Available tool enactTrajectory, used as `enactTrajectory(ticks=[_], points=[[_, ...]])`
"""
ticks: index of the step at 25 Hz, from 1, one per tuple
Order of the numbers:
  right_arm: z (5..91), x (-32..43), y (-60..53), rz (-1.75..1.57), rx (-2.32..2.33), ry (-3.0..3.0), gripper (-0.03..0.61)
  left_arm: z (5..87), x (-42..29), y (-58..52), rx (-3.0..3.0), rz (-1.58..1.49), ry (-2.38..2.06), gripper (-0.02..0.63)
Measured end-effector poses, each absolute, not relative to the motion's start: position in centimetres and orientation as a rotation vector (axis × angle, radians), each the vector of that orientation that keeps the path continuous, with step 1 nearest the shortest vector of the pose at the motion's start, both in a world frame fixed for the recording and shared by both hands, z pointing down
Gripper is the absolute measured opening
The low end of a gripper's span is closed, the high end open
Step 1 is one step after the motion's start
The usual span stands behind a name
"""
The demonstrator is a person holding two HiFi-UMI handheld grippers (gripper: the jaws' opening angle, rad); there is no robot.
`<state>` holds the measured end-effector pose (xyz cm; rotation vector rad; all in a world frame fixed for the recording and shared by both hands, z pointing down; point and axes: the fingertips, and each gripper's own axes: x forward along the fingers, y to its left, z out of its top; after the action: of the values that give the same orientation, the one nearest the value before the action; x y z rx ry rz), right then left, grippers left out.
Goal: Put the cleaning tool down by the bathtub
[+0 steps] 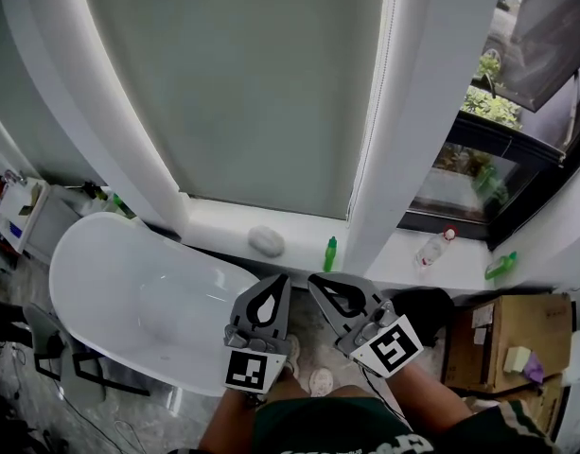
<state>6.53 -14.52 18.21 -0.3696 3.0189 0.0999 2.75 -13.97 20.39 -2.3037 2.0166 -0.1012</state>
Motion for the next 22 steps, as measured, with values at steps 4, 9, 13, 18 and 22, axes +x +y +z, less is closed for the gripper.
enactTrajectory(ticks=[4,9,13,18,22], points=[[17.3,7.9,-14.2,0.127,-0.386,2.998,0.014,20.1,3.7,-13.6,-2.292,-0.119,2.01,0.006],[16.9,9.1,-14.3,0.152,-0.418,2.998,0.014,19.4,4.7,-13.7,-2.29,-0.121,1.997,0.006],[16.7,9.5,-14.4,0.167,-0.416,2.998,0.014,18.9,5.3,-13.9,-2.286,-0.104,1.983,0.006],[16.8,9.8,-14.4,0.164,-0.415,3.001,0.014,18.7,5.6,-13.8,-2.276,-0.122,1.976,0.006],[16.6,9.8,-14.7,0.169,-0.421,3.0,0.014,18.4,5.7,-13.7,-2.26,-0.129,1.972,0.006]])
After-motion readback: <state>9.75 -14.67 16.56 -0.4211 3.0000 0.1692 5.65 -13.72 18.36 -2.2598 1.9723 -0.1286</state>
